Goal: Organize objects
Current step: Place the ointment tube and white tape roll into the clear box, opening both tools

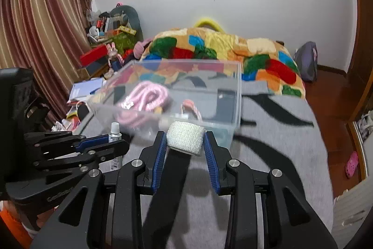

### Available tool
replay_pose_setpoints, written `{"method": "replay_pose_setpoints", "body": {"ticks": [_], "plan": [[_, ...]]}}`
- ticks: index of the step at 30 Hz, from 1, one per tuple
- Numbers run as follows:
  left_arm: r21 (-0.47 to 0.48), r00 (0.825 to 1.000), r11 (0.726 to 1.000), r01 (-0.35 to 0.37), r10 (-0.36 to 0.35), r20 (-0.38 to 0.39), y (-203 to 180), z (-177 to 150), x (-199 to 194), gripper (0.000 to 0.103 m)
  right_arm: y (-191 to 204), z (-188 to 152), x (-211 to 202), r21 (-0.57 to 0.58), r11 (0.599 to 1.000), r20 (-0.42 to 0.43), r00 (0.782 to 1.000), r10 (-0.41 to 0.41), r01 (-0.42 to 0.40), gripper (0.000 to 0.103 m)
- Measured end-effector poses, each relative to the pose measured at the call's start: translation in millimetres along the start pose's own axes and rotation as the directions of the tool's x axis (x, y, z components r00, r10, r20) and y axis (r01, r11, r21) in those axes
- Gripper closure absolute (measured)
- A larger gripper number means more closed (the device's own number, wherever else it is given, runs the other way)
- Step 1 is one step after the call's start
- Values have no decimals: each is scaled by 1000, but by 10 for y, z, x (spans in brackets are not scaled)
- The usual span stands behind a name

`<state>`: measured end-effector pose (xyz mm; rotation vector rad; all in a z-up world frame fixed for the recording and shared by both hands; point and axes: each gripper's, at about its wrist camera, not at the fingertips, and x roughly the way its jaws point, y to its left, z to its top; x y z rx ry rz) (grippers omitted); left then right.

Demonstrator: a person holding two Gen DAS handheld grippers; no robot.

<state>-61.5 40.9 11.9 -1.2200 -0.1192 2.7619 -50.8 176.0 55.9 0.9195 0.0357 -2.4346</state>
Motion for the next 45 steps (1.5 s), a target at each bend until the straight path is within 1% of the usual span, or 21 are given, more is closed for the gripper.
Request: {"method": "replay_pose_setpoints", "body": {"ticks": [7,10,14,19,21,25,29,32,38,43,45], "plan": [[-17,995,1000,-13,14,96,182,355,-168,88,54,275,41,-7,1000,58,998,-17,18,73],[-25,993,999,-22,25,117,283,499,-182,88,54,356,91,-4,1000,67,997,-26,26,73],[-39,993,999,-18,22,114,419,639,-111,88,48,430,245,2,1000,52,998,-31,30,73],[-60,997,998,-12,17,80,534,753,104,88,25,443,506,15,1000,0,1000,-20,20,73],[-64,998,998,3,0,59,547,769,207,88,22,436,610,15,1000,-23,1000,-19,19,73],[-64,999,998,3,-1,32,547,802,388,88,19,406,780,5,1000,-62,998,-24,24,73],[-58,1000,998,9,-9,-7,532,800,539,88,36,382,866,-4,1000,-89,996,-27,27,72],[-55,1000,998,9,-10,-19,531,768,576,88,41,376,879,-4,1000,-104,994,-12,12,72],[-50,1000,999,20,-20,-4,522,726,455,88,49,392,741,-8,1000,-82,997,-12,12,72],[-34,999,999,22,-21,41,515,672,221,88,65,432,509,-9,1000,-38,999,-2,1,72],[-29,998,999,25,-23,59,510,642,128,85,78,438,408,-11,1000,-21,1000,4,-4,71]]}}
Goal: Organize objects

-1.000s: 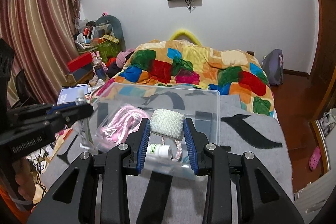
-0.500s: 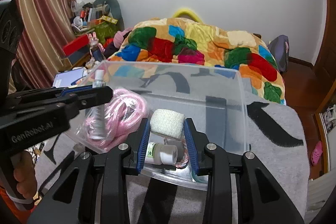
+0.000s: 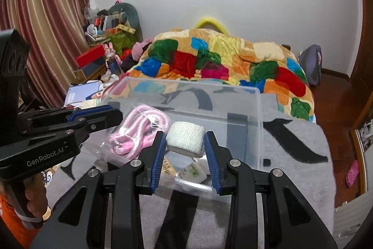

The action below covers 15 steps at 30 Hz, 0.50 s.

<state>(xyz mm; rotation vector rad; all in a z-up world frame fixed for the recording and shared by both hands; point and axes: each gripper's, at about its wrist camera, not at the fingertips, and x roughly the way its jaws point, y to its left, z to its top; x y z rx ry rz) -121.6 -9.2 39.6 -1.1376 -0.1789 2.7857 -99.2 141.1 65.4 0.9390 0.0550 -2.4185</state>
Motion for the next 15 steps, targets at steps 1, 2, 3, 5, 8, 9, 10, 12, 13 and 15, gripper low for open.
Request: {"method": "replay_pose_setpoints", "body": {"ticks": [1,2,3,5,8,9,10,12,13,15], "plan": [[4,1000,1000,-1,1,11,-5,-19,-53,80,6,2,-38,0,1000,7,1000,3,-3,70],[8,1000,1000,-2,2,23,-9,-41,-107,73,13,-7,-100,-1,1000,18,1000,5,-5,66],[11,999,1000,-4,3,34,-15,-64,-159,70,28,-16,-138,-3,1000,26,1000,6,-6,64],[20,998,1000,-18,17,62,-28,-117,-265,58,57,-43,-235,-12,1000,50,999,0,1,57],[33,994,999,-39,35,105,-45,-191,-404,44,99,-91,-339,-28,999,74,997,-13,15,48],[35,992,998,-46,42,118,-46,-218,-441,41,110,-110,-369,-33,999,78,997,-16,18,47],[37,990,998,-55,49,133,-49,-255,-489,37,119,-135,-397,-36,999,80,997,-19,22,44],[38,988,998,-57,51,148,-52,-316,-545,30,130,-188,-450,-38,999,87,996,-24,27,36],[38,987,998,-56,50,153,-47,-355,-565,26,134,-210,-472,-39,999,93,995,-28,32,34],[39,986,998,-57,50,159,-45,-417,-584,21,144,-274,-519,-45,998,97,995,-35,40,32]]}}
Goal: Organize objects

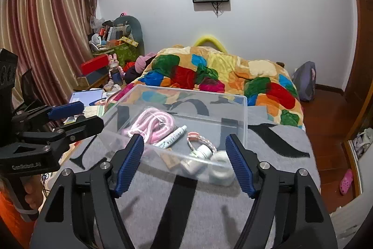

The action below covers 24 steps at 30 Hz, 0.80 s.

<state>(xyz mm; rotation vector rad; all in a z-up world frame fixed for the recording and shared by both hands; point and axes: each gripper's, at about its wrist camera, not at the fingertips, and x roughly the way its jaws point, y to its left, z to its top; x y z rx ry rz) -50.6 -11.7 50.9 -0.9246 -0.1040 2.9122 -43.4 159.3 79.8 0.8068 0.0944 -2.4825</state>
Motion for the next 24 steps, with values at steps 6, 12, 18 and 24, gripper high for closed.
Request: {"method": "replay_pose_setpoints", "body": {"ticks": [6,12,18,24], "plan": [[-4,1000,1000,-10,10,-8,-26,-171,-13,17,53,-167,-67,-10,1000,-9,1000,-10,10,25],[-31,1000,999,-9,8,-29,-42,-289,-14,17,96,-278,-92,-15,1000,-13,1000,-16,16,25],[-38,999,999,-8,7,-48,-63,-355,9,17,113,-317,-70,-14,1000,-22,1000,-11,11,25],[-36,999,999,-6,5,-47,-78,-372,17,17,106,-332,-47,-7,1000,-24,1000,-16,15,25]]}}
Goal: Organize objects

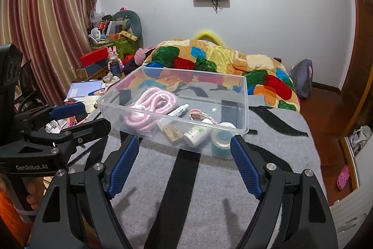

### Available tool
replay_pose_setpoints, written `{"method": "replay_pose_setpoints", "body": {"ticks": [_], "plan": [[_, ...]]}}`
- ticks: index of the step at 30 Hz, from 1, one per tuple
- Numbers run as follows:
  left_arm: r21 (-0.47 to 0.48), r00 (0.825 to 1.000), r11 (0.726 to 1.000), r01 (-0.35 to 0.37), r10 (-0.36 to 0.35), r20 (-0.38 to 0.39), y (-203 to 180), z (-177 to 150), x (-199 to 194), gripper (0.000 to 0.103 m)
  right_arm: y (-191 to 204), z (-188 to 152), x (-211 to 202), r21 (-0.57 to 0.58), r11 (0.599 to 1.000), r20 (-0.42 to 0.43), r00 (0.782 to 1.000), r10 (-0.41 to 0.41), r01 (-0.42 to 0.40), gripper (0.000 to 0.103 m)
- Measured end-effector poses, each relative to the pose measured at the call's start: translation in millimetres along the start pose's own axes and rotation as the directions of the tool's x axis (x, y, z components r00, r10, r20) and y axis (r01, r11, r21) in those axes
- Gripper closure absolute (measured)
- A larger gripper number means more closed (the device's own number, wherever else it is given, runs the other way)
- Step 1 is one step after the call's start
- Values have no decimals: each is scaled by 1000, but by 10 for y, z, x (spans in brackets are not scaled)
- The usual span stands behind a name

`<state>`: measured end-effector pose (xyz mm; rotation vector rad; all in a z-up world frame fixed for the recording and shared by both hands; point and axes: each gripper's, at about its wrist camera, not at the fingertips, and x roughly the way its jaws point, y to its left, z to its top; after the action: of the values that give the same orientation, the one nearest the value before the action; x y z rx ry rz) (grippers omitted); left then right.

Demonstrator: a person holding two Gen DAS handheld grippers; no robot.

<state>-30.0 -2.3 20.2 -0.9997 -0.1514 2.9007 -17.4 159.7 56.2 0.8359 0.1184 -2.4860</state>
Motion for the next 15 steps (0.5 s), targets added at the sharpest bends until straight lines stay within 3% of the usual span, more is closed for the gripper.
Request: {"method": "replay_pose_setpoints", "body": {"ticks": [15], "plan": [[-6,1000,1000,-3,3,-5,32,0,19,17,-79,-38,32,25,1000,-11,1000,1,-1,25]]}}
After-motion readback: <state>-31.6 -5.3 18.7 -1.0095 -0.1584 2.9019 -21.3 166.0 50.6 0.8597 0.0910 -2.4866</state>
